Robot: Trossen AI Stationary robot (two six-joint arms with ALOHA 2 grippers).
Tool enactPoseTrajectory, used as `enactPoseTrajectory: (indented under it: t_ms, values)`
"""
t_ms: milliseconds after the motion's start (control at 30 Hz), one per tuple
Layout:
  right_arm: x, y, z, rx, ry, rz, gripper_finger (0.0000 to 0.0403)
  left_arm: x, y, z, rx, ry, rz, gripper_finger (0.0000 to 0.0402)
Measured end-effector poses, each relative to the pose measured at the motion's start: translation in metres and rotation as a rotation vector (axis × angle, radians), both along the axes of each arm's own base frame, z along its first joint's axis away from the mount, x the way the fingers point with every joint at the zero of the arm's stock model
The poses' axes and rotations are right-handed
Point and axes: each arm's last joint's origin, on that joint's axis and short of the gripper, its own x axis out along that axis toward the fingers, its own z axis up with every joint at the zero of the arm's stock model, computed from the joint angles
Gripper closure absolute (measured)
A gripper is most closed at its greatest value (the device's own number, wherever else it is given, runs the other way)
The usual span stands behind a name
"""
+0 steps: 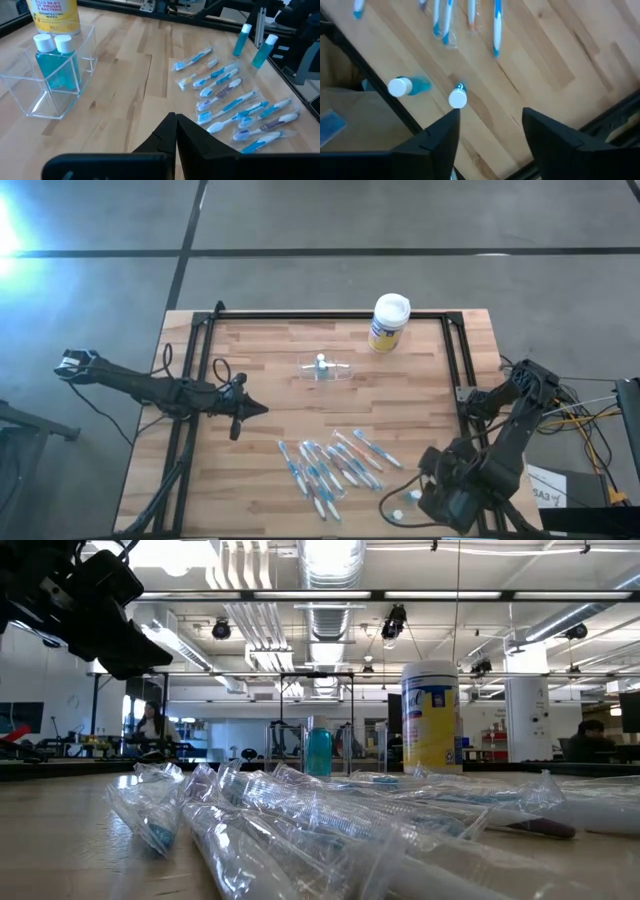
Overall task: Pick & Place toothbrushing station
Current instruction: Put the top blue mouthwash into the transparent organizer
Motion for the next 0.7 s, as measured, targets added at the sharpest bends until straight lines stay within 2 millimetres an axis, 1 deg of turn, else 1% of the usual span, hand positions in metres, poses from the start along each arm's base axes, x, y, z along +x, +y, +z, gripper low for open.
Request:
enactPoseTrajectory:
  t_ms: [100,233,367,533,700]
  values:
    - [0.003,0.004,-0.006,-0.005,0.009,-0.044,0.0168,0.0,0.0,0.0,0.0,0.002,0.0,0.039]
    - [0.006,0.009,-0.012,-0.001,0.013,-0.072,0.0153,0.0,0.0,0.0,0.0,0.002,-0.001,0.0391]
    - [0.009,0.014,-0.019,0.008,0.037,-0.099,0.0154,0.0,0.0,0.0,-0.001,0.002,-0.003,0.0392]
    - [0.013,0.02,-0.031,0.015,0.087,-0.082,0.0161,0.0,0.0,0.0,0.001,0.002,-0.004,0.0392]
    - [0.016,0.022,-0.036,-0.003,0.073,-0.08,0.0155,0.0,0.0,0.0,0.009,0.0,-0.007,0.0392]
